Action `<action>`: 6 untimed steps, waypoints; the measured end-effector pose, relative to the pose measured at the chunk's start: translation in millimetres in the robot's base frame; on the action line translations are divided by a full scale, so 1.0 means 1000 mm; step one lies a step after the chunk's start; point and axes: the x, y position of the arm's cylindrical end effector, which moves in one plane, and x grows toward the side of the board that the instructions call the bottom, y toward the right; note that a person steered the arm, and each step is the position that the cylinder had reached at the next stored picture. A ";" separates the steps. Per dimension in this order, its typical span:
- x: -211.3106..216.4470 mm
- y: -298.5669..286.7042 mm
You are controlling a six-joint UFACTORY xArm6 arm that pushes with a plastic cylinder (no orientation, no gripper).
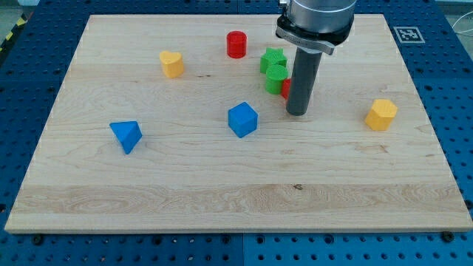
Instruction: Slide the blue cube up a bit
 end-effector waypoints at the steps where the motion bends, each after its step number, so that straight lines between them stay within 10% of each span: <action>1: 0.021 0.003; 6: 0.087 -0.092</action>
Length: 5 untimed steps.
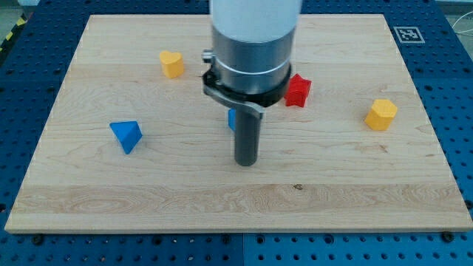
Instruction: Slide the blue cube up a bit
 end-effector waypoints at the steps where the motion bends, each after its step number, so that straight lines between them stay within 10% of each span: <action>1: 0.000 -0.021; 5: -0.079 -0.028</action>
